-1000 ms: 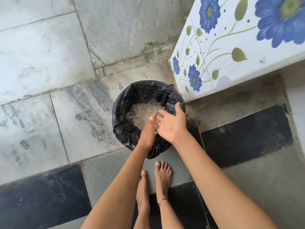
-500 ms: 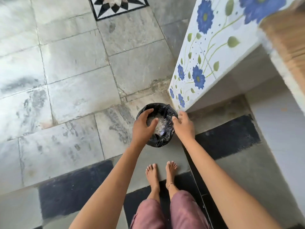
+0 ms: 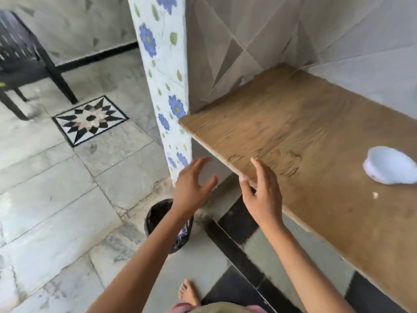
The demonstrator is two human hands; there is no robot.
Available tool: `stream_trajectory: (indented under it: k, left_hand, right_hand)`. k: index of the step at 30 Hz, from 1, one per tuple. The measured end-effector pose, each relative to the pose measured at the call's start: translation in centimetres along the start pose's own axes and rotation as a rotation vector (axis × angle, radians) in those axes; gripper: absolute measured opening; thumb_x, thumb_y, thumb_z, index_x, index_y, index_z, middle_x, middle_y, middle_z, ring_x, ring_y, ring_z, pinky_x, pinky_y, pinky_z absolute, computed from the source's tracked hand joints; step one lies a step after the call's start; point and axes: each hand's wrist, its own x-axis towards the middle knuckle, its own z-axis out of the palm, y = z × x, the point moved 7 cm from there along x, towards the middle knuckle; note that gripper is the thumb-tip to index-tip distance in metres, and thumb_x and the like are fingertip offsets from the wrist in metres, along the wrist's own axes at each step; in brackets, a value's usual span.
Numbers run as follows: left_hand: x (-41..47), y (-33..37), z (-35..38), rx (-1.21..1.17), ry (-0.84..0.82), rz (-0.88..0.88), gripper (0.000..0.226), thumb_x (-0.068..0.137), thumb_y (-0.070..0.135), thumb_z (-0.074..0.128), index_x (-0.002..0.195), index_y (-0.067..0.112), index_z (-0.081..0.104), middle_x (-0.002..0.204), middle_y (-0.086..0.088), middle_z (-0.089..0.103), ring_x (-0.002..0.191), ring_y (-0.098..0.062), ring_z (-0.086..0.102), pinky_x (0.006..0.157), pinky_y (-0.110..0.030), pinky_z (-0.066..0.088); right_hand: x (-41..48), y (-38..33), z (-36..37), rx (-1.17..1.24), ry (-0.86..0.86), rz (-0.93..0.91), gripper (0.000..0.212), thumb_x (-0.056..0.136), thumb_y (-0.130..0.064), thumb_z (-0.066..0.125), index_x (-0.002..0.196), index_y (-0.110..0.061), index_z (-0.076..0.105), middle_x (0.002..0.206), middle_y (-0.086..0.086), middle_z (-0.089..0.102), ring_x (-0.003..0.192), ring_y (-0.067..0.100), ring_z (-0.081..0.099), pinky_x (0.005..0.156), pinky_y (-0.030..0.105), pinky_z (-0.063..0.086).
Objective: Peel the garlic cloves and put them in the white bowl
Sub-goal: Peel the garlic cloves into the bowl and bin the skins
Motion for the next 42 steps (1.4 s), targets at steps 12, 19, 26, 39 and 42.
stream_trajectory:
  k: [12,19,26,39,42]
  left_hand:
    - [-0.1,21.4,20.6,0.065,-0.338,0.367,0.039,0.085,0.031,0.066,0.123,0.022,0.06,0.127,0.004,0.061,0.111,-0.018,0.059,0.087,-0.027,0.045]
    - [-0.4,24.7,30.1,0.222,-0.548,0.468,0.038,0.089,0.008,0.052,0.124,0.018,0.061,0.133,0.0,0.056,0.115,-0.018,0.056,0.097,-0.027,0.044]
    - [0.2,25.9,34.9,0.425,-0.648,0.675,0.034,0.096,0.007,0.044,0.124,0.016,0.061,0.126,-0.006,0.058,0.112,-0.023,0.056,0.095,-0.032,0.048]
    - [9.2,33.1,37.0,0.445,-0.713,0.583,0.018,0.091,0.013,0.054,0.101,0.012,0.07,0.1,-0.005,0.067,0.099,-0.025,0.063,0.078,-0.028,0.046]
    - [7.9,32.6,40.0,0.877,-0.92,0.648,0.016,0.086,0.005,0.055,0.073,0.008,0.065,0.072,-0.001,0.061,0.08,-0.025,0.064,0.078,-0.031,0.053]
  right_hand:
    - [-8.3,17.0,-23.0,-0.382,0.219,0.329,0.053,0.085,-0.037,0.044,0.12,-0.001,0.06,0.114,0.018,0.064,0.103,0.035,0.062,0.085,0.044,0.052]
    - [-12.3,24.5,-26.9,-0.562,0.117,0.583,0.061,0.086,-0.042,0.035,0.119,0.003,0.059,0.12,0.024,0.061,0.111,0.041,0.058,0.092,0.053,0.048]
    - [-13.8,27.3,-26.5,-0.68,-0.052,0.743,0.091,0.077,-0.06,-0.008,0.15,-0.014,0.022,0.157,0.011,0.016,0.145,0.028,0.012,0.117,0.042,0.004]
    - [-14.0,27.3,-26.6,-0.669,-0.077,0.804,0.111,0.065,-0.074,-0.033,0.151,-0.021,0.01,0.159,0.005,0.003,0.146,0.02,-0.002,0.114,0.034,-0.012]
    - [-13.8,26.8,-26.8,-0.647,-0.071,0.811,0.092,0.075,-0.067,-0.012,0.151,-0.021,0.012,0.159,0.004,0.003,0.146,0.019,-0.002,0.111,0.032,-0.014]
